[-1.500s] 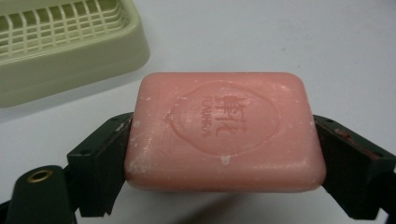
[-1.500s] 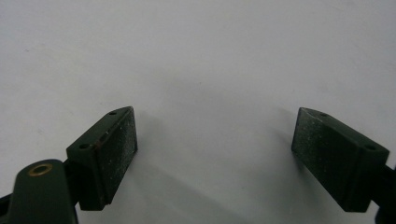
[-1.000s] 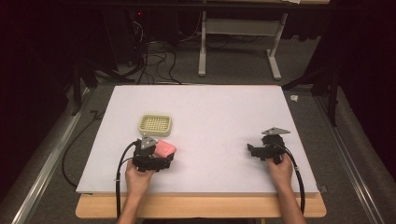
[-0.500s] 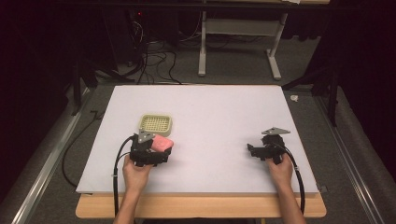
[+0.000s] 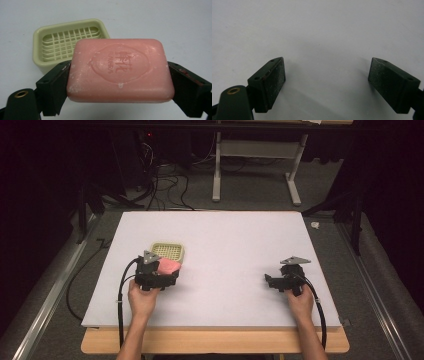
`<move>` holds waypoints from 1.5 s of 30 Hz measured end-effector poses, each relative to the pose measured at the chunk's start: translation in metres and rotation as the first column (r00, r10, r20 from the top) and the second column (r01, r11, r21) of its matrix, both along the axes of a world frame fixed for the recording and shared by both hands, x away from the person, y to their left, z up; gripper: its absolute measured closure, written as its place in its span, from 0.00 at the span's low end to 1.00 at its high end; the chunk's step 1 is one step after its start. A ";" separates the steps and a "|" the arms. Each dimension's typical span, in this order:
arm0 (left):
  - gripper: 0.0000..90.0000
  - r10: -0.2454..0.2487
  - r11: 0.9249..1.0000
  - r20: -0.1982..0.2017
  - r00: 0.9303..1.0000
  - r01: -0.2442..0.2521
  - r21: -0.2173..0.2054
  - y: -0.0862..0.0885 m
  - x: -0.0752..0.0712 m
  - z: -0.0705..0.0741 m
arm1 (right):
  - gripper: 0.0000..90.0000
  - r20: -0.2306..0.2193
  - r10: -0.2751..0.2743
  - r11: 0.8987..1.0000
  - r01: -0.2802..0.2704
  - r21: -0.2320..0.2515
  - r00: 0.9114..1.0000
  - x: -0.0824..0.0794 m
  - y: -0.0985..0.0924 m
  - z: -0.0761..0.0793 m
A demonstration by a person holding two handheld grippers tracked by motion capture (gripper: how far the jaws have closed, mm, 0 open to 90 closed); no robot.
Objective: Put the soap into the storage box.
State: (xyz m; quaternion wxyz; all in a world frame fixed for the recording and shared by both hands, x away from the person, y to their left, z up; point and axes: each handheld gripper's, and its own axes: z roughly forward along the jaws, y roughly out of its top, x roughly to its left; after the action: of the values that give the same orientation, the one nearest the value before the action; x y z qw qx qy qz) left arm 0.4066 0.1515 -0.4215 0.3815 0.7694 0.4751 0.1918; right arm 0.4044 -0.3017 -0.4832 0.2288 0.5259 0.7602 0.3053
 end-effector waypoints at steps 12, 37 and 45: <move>0.15 0.046 0.999 -0.024 0.999 -0.046 0.007 0.007 0.018 -0.001 | 0.16 0.000 0.000 1.000 0.000 0.000 1.000 0.000 0.000 0.000; 0.15 0.101 0.994 -0.029 0.995 -0.099 0.055 0.004 0.050 0.010 | 0.17 0.000 0.000 1.000 0.000 0.000 1.000 0.000 0.000 0.000; 0.15 0.150 0.986 -0.044 0.988 -0.146 0.077 0.001 0.066 -0.004 | 0.17 0.001 0.001 1.000 -0.001 0.000 1.000 0.000 0.000 0.000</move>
State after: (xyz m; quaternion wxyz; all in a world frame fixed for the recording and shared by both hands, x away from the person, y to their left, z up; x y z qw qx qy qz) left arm 0.4721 0.1529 -0.4251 0.3258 0.7501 0.5327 0.2180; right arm 0.4045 -0.3019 -0.4832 0.2291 0.5253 0.7604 0.3055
